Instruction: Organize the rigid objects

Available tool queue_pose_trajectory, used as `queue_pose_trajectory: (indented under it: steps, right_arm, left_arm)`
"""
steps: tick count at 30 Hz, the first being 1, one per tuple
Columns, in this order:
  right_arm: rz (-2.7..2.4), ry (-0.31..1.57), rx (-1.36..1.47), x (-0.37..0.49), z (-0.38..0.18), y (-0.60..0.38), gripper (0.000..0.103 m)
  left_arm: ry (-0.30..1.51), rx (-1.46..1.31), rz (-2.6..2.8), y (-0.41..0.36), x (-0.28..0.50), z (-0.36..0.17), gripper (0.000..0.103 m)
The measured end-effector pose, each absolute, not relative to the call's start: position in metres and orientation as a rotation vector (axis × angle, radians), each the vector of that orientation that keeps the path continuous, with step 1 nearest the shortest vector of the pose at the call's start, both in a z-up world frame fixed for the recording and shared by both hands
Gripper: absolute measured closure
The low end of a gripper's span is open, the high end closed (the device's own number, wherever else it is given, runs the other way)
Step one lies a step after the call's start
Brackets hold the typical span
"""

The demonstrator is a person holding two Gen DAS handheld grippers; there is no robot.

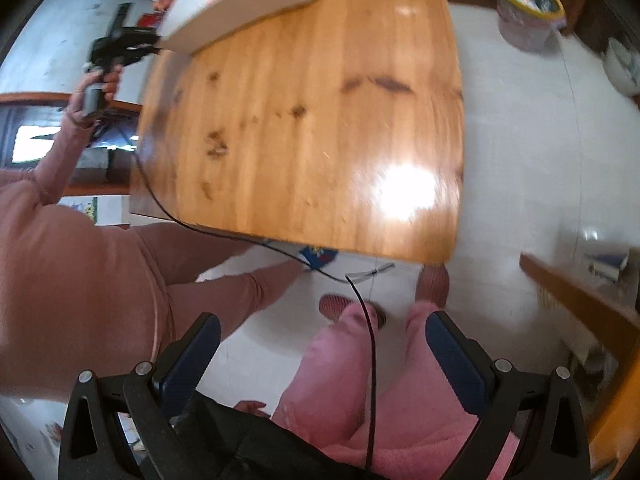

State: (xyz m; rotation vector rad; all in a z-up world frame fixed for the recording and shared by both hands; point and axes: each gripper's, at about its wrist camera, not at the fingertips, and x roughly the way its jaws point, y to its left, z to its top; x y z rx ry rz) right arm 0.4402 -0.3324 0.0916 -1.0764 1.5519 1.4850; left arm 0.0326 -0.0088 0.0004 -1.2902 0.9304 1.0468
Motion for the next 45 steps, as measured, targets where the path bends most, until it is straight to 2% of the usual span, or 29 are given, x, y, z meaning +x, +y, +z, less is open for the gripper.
queue_pose_trajectory:
  steps: [11, 13, 17, 19, 20, 22, 28, 32, 36, 41, 43, 45]
  right_arm:
    - [1.526, 1.475, -0.699, 0.457, 0.13, -0.314, 0.0]
    - [1.45, 1.538, -0.62, 0.464, 0.125, -0.305, 0.0]
    - [1.183, 1.938, -0.255, 0.479, 0.09, -0.297, 0.0]
    - [1.214, 1.954, -0.306, 0.459, 0.09, -0.281, 0.0]
    - [1.29, 1.861, -0.383, 0.443, 0.102, -0.269, 0.0]
    - [1.371, 1.692, -0.36, 0.431, 0.132, -0.254, 0.0]
    - [1.679, 1.258, 0.147, 0.383, 0.235, -0.221, 0.0]
    - [1.814, 1.038, 0.384, 0.351, 0.264, -0.217, 0.0]
    - [1.686, 0.999, 0.201, 0.304, 0.261, -0.173, 0.0]
    - [1.375, 0.54, -0.106, 0.245, 0.288, -0.171, 0.0]
    - [1.251, 0.397, -0.121, 0.235, 0.299, -0.183, 0.0]
    - [1.194, 0.37, -0.108, 0.236, 0.294, -0.185, 0.0]
  left_arm:
    - [0.921, -1.345, 1.015, -0.007, 0.03, -0.002, 0.088]
    - [0.926, -1.348, 1.01, -0.006, 0.03, -0.001, 0.088]
    - [0.927, -1.339, 1.008, -0.008, 0.03, 0.001, 0.087]
    - [0.931, -1.324, 1.011, -0.008, 0.031, 0.004, 0.087]
    - [0.926, -1.313, 1.019, -0.009, 0.031, 0.004, 0.087]
    - [0.915, -1.297, 1.033, -0.01, 0.033, 0.006, 0.087]
    - [0.892, -1.276, 1.061, -0.017, 0.033, 0.013, 0.088]
    - [0.875, -1.267, 1.068, -0.019, 0.03, 0.016, 0.088]
    - [0.874, -1.244, 1.08, -0.02, 0.029, 0.02, 0.088]
    - [0.881, -1.189, 1.096, -0.025, 0.032, 0.024, 0.088]
    - [0.875, -1.184, 1.109, -0.026, 0.033, 0.025, 0.088]
    - [0.865, -1.182, 1.117, -0.027, 0.035, 0.024, 0.088]
